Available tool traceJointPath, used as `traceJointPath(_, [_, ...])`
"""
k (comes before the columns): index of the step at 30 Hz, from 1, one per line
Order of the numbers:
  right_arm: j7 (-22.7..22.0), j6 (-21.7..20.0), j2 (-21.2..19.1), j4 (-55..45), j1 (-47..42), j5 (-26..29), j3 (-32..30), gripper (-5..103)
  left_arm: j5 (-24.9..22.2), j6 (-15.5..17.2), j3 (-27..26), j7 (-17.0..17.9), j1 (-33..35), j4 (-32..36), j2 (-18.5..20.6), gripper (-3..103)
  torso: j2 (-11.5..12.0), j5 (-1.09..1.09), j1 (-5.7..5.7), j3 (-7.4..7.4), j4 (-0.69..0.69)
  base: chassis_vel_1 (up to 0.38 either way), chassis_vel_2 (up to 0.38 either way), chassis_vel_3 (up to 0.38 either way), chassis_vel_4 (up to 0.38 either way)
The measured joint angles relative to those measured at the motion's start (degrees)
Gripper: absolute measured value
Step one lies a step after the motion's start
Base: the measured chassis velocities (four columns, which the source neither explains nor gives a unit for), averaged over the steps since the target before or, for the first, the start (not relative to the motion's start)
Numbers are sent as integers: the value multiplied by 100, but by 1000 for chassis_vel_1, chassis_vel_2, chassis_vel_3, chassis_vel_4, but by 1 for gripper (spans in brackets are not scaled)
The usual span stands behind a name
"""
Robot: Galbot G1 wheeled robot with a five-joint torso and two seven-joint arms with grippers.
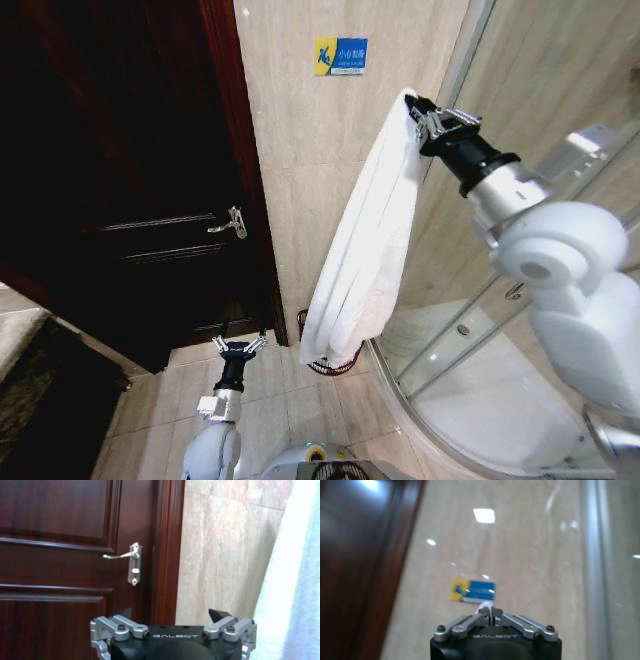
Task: Discard the used towel into the hamper.
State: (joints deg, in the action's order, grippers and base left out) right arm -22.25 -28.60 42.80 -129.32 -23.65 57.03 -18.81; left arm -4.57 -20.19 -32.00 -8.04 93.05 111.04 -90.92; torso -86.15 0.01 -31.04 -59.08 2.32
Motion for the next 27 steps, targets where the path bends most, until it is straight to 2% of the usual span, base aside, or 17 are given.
traceJointPath(3, [-593,-247,-8,-98,-10,498,2,1,25,-1,24,-1,-29,-19,0,100,11,0,8,8,-2,0,0,0,0])
traceJointPath(4, [-593,-247,-8,-98,-10,498,2,1,25,-1,24,-1,-29,-19,0,100,11,0,8,8,-2,0,0,0,0])
traceJointPath(7, [-1239,-291,37,17,235,1156,134,1,63,-1,59,-2,-57,-29,4,100,23,-2,14,15,-2,0,0,0,0])
traceJointPath(13, [-1300,-35,131,425,527,1088,319,1,78,-2,78,-14,-52,-11,2,100,36,-2,18,20,0,0,0,0,0])
traceJointPath(21, [-1316,68,244,521,553,1057,447,1,90,-6,107,-19,-74,-17,-12,100,46,-1,24,26,-1,0,0,0,0])
traceJointPath(27, [-1436,98,395,463,484,1569,514,1,95,-6,113,-20,-149,-62,-10,100,53,-1,27,30,-1,0,0,0,0])
